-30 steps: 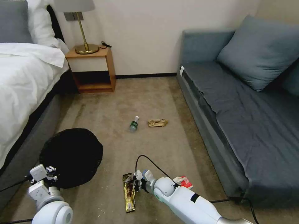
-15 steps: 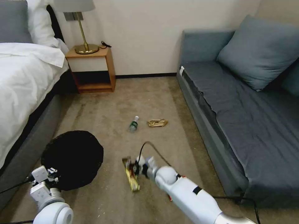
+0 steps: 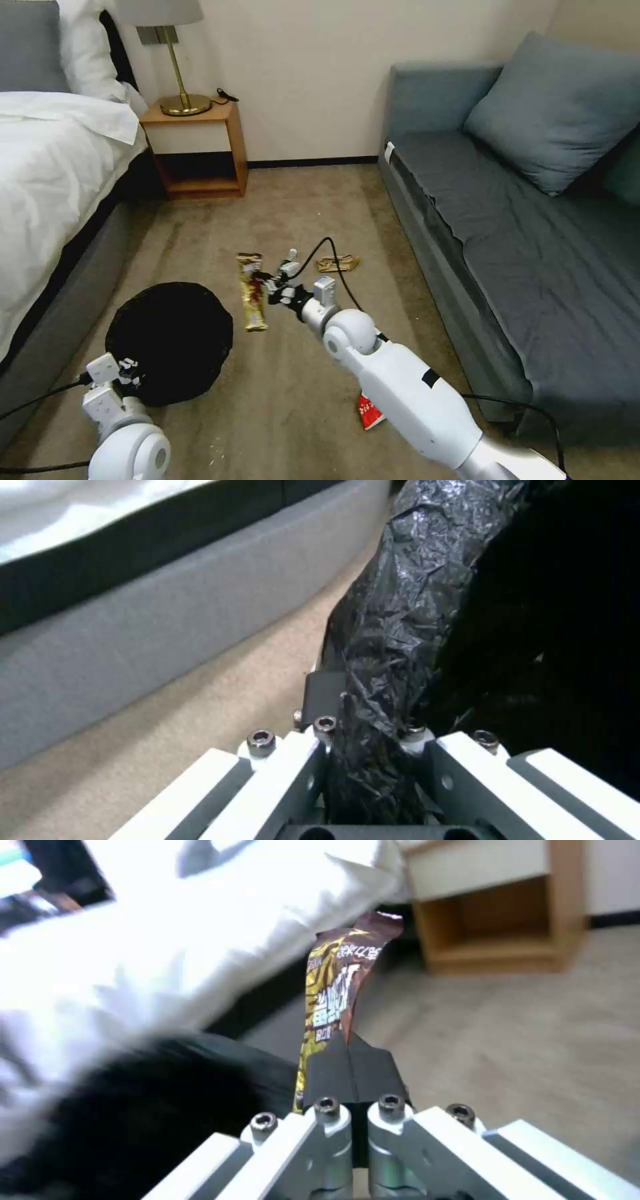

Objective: Pick up the trash bin, then pick up the garbage on the floor and place it into the trash bin.

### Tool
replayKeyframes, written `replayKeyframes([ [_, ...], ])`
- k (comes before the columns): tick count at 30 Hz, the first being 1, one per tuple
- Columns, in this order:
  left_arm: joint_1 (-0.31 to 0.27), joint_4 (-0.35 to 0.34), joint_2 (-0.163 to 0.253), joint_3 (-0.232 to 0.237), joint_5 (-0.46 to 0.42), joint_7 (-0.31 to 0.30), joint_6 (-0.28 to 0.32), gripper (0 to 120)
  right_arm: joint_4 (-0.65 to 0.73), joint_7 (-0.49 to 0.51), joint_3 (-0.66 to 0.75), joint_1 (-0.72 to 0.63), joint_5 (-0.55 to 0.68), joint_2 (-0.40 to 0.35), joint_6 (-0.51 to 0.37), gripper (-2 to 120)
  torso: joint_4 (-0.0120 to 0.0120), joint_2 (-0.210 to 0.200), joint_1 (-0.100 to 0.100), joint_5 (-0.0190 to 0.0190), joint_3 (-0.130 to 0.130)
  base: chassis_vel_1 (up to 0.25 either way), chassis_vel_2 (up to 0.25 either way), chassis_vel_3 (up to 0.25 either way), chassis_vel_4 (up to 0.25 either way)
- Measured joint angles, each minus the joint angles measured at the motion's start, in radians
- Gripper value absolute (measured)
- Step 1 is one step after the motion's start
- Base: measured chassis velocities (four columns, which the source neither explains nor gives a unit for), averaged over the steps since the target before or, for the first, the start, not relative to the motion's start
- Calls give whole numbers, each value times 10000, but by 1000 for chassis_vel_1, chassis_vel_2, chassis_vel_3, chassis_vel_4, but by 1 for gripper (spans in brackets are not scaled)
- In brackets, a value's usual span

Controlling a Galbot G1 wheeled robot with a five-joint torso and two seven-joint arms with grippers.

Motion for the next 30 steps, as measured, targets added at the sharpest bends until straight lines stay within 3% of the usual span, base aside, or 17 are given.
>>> replayKeyframes([
  [8, -197, 18, -7, 77, -310, -27, 349, 1, -249, -146, -388, 76, 540, 956, 787, 0, 1, 0, 0, -1, 0, 0, 0, 0, 0],
  [12, -226, 26, -27, 96, -420, -24, 357, 1, -1092, -340, -695, 159, 274, 1434, 1481, 0, 1, 1, -1, -1, 1, 0, 0, 0, 0],
  [16, -212, -10, -57, 99, -478, 3, 356, 1, -1858, -606, -876, 99, -316, 1591, 2085, 0, 2, 1, 0, -1, 1, 0, 0, 0, 0],
  [30, -204, -32, -140, 130, -475, 31, 221, 1, -2555, -993, -1256, -370, -1551, 1322, 2494, 0, 0, 1, 0, 1, 0, 0, 0, 0, 0],
])
